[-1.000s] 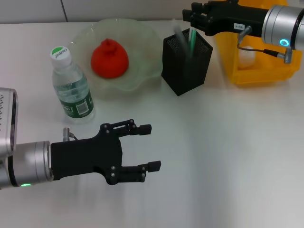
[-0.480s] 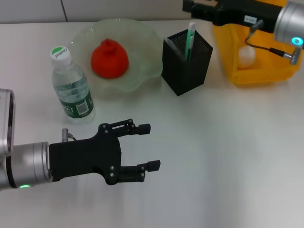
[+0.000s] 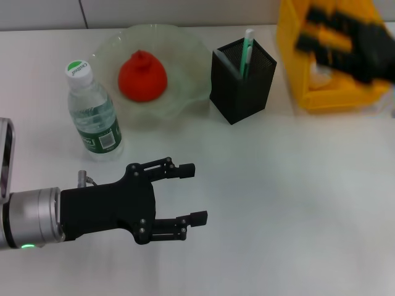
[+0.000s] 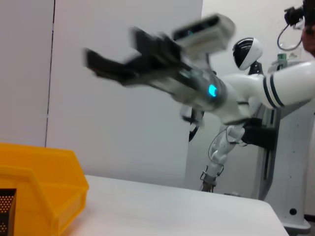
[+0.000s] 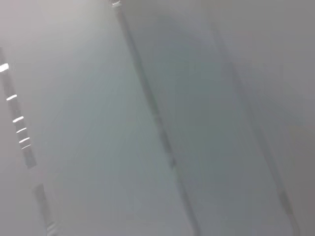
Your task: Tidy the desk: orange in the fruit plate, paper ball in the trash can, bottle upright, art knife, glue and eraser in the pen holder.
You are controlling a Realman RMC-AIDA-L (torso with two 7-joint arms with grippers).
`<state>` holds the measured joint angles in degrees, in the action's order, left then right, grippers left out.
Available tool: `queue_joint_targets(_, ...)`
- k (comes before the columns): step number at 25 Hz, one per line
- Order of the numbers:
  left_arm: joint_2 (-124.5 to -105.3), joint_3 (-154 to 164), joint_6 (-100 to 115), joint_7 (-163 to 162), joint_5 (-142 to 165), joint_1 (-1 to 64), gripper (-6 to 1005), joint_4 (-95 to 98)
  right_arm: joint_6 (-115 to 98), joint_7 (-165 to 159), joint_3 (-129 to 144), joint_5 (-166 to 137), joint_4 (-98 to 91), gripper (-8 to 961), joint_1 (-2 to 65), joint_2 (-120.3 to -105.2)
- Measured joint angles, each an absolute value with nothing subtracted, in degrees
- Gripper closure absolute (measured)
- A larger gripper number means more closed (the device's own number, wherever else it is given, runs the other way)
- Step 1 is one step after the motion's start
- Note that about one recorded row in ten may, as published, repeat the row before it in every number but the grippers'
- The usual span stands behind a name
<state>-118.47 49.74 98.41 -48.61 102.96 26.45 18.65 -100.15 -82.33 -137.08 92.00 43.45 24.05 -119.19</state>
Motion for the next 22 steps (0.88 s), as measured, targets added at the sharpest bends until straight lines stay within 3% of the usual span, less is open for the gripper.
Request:
queue_joint_targets(10, -118.22, 50.0, 97.6, -51.2, 103.5, 27.0, 201, 18.6, -104.4, -64.3, -137.2, 70.7, 34.3, 134, 22.0, -119.15)
queue_joint_targets(22, -118.12, 50.6, 96.9, -52.2, 104.3, 26.7, 201, 18.9, -102.1, -58.5, -137.3, 69.3, 31.8, 134, 21.2, -119.25)
